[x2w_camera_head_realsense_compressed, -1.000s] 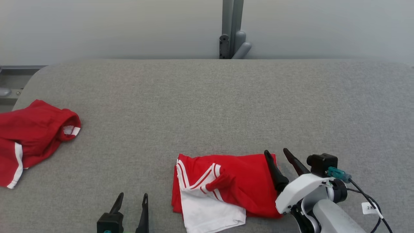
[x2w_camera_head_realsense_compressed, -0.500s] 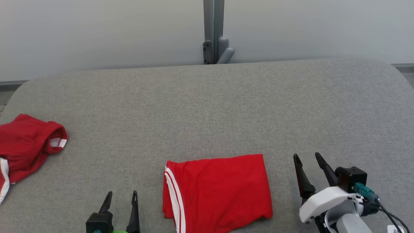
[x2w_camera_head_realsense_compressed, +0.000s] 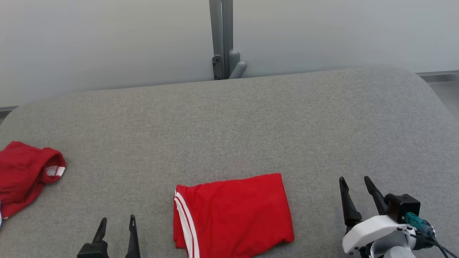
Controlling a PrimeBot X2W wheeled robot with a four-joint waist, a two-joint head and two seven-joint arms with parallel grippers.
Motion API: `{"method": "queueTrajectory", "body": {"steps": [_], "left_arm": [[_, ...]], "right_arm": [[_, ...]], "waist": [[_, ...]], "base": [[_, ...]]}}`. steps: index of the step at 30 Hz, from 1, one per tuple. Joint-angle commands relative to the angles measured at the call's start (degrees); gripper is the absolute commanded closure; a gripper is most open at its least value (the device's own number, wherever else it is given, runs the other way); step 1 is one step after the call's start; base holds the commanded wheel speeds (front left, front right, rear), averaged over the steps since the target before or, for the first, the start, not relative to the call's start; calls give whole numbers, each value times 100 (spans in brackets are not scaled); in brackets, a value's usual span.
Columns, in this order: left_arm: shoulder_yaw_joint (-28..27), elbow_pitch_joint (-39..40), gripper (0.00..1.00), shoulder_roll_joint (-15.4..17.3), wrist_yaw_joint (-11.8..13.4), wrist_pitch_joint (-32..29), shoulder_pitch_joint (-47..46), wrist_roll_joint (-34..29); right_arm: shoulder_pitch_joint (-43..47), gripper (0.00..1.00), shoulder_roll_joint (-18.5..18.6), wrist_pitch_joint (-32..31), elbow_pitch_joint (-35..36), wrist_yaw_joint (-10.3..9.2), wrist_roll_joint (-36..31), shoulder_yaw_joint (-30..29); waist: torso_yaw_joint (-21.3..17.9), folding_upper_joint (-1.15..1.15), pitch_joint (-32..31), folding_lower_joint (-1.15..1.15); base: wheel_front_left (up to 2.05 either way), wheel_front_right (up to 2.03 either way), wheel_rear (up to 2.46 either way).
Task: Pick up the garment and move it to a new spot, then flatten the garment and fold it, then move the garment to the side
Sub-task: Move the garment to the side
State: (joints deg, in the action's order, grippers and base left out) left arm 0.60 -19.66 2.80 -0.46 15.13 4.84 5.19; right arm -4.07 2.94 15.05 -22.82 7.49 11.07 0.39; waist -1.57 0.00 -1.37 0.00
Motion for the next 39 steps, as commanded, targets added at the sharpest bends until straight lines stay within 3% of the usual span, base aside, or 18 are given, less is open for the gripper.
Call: {"method": "queueTrajectory", "body": {"steps": [1, 11, 17, 23, 30, 34, 35, 36, 39], "left_arm": [[-15, 27, 0, 22, -2, -2, 61, -12], [-28, 49, 0, 22, -44, -2, 32, -2], [194, -44, 0, 22, -50, -2, 4, 37], [253, -207, 0, 22, -92, -2, 65, -66], [264, -263, 0, 22, -131, -3, 88, -103], [242, -266, 0, 21, -151, -3, 104, -124], [234, -264, 0, 21, -153, -2, 108, -125], [225, -264, 0, 21, -155, -3, 111, -123], [218, -254, 0, 21, -139, -2, 47, -88]], "right_arm": [[63, 0, 14, 16, 29, -1, -9, -35], [83, 0, 4, 16, 13, -1, 82, 68], [-187, 0, 4, 16, -239, -1, 218, 750], [-708, 0, 12, 16, -1107, -2, 547, 1470], [-1253, 0, 9, -80, -2534, -2, 557, 1596], [-1423, 0, 5, -112, -2989, -1, 788, 1813], [-1476, 60, 7, -102, -3046, -1, 863, 1888], [-1521, 100, 7, -88, -3087, -1, 920, 1953], [-1657, 100, 11, -47, -3223, -2, 1102, 2046]], "waist": [[-21, 0, -25, 0], [16, 0, -6, 0], [314, 0, 97, 0], [626, 0, 95, 0], [938, 0, 104, 0], [984, 0, 136, 0], [981, 0, 144, 0], [974, 0, 153, 0], [901, 0, 187, 0]], "base": [[0, 0, 0], [0, 0, 0], [0, 0, 0], [0, 0, 0], [0, 0, 0], [0, 0, 0], [0, 0, 0], [0, 0, 0], [0, 0, 0]]}}
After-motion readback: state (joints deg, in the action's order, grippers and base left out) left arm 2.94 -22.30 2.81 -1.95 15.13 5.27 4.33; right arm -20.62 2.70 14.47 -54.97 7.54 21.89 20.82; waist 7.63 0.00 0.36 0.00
